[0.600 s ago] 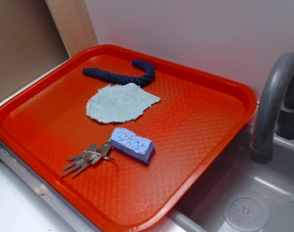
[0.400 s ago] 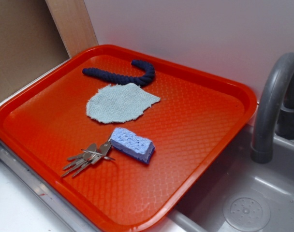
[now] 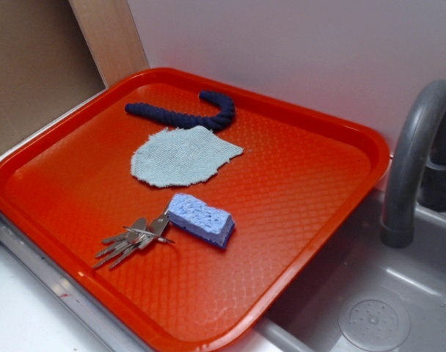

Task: Grab the blue sponge.

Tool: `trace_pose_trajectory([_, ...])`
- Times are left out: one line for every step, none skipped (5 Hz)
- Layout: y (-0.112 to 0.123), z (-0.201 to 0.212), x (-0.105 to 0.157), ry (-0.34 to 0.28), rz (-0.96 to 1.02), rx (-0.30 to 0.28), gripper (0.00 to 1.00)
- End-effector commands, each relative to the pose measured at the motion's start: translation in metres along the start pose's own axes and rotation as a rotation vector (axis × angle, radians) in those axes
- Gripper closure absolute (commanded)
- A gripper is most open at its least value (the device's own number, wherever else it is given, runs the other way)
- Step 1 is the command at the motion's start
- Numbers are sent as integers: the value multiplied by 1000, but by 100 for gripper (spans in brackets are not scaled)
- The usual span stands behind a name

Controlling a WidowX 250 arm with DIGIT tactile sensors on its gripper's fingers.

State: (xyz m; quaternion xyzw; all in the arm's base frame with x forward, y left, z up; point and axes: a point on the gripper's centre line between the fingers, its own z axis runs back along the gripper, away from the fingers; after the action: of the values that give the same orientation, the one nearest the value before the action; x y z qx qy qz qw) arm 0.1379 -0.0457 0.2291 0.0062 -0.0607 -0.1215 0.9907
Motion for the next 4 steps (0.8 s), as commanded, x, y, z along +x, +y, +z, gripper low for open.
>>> trace_pose_trajectory([-54,-4,23,-128,-495,-38,0])
trace_pose_trajectory([-91,-15,33,-149,-739,-90,0])
trace_pose_trajectory([-119,-25,39,-151,-981,-158,0])
trace_pose_trajectory([-144,-44,50,-115,-1120,-181,0])
